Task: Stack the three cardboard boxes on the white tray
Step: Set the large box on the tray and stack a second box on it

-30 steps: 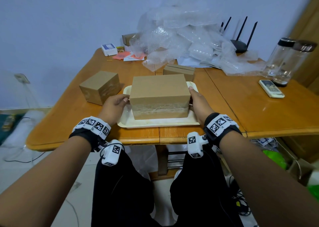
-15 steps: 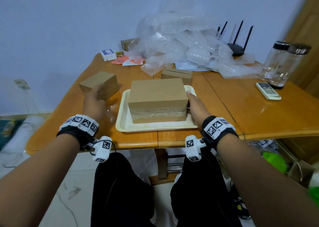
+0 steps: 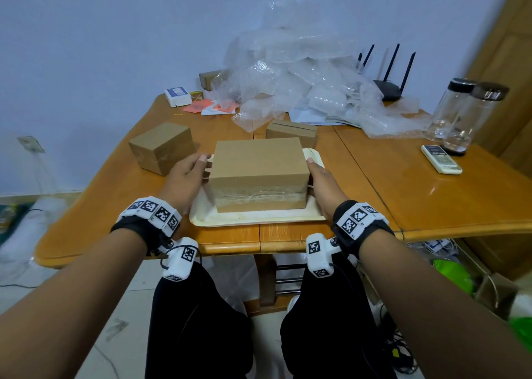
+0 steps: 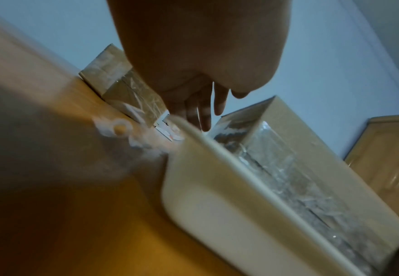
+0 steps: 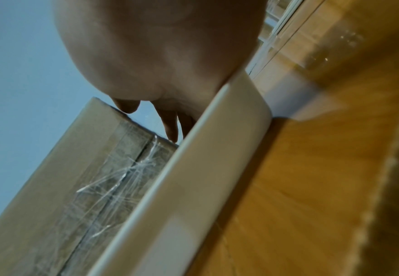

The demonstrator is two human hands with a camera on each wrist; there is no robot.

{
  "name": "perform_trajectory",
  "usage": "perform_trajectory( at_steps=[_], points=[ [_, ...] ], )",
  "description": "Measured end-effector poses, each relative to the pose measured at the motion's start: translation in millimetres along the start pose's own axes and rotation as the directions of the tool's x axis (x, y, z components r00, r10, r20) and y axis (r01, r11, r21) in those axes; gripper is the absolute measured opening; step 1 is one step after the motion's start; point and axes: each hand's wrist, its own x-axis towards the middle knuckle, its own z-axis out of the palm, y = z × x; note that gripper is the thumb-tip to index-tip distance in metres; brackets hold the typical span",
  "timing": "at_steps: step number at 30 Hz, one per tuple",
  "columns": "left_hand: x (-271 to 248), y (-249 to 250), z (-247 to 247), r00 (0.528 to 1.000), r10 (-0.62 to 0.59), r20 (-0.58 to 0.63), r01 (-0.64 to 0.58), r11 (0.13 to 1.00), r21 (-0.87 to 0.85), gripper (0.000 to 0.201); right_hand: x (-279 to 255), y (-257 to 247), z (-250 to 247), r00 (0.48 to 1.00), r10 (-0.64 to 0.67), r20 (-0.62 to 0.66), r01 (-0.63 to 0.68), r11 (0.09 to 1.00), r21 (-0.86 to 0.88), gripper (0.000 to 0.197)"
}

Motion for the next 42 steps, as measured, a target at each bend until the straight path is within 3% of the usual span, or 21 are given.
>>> perform_trajectory(
  at_steps=[4,7,12,17,20,23,26,28,30,35,42],
  points=[
    [2.5,7.6,5.3,0.999,0.042,0.002,-0.042,0.995,0.090,0.050,0.0,-3.1,0.1,0.999,0.026,-0.020,-0.026,1.000,0.010,0.039],
    [7.0,10.6,5.3,1.000,0.004,-0.018,-0.002,0.996,0.092,0.051,1.9,-5.0,1.1,0.997,0.062,-0.039,-0.062,0.998,-0.014,0.040],
    [16.5,19.4,3.2,0.998,-0.035,-0.043,0.041,0.989,0.139,0.050,21.0,0.4,-1.4,0.985,0.148,-0.088,-0.159,0.979,-0.130,0.066],
    [20.0,32.4,-3.4,0.998,-0.066,0.018,0.063,0.991,0.120,0.037,23.8,-44.4,-0.3,0.952,0.220,-0.214,-0.272,0.927,-0.258,0.037],
    [22.5,37.4,-8.2,0.998,-0.066,0.015,0.065,0.993,0.098,0.033,28.7,-73.1,7.4,0.973,0.064,-0.220,-0.149,0.906,-0.396,0.016],
    [25.5,40.6,-11.6,0.999,-0.053,0.005,0.053,0.994,0.099,0.031,25.9,-93.9,23.4,0.967,-0.102,-0.233,-0.014,0.892,-0.452,0.011],
    [29.0,43.1,-14.0,0.999,-0.043,-0.019,0.045,0.995,0.090,0.023,25.7,-101.8,40.5,0.921,-0.254,-0.295,0.115,0.901,-0.418,0.028],
    [30.9,43.2,-18.1,0.998,-0.042,-0.049,0.046,0.995,0.085,0.016,24.8,-103.8,54.2,0.915,-0.302,-0.267,0.170,0.889,-0.425,0.033],
    [31.9,42.8,-24.6,0.997,-0.024,-0.073,0.031,0.994,0.100,0.008,24.1,-105.2,69.9,0.922,-0.317,-0.221,0.204,0.885,-0.418,0.032],
    [38.4,40.3,-45.0,0.981,-0.011,-0.194,0.036,0.991,0.125,0.018,25.1,-109.7,119.2,0.945,-0.302,-0.128,0.224,0.878,-0.422,0.031],
    [41.3,14.5,-88.4,0.943,-0.097,-0.318,0.157,0.973,0.168,0.010,20.8,-116.5,196.8,0.958,-0.261,0.121,0.287,0.835,-0.470,0.028]
  ],
)
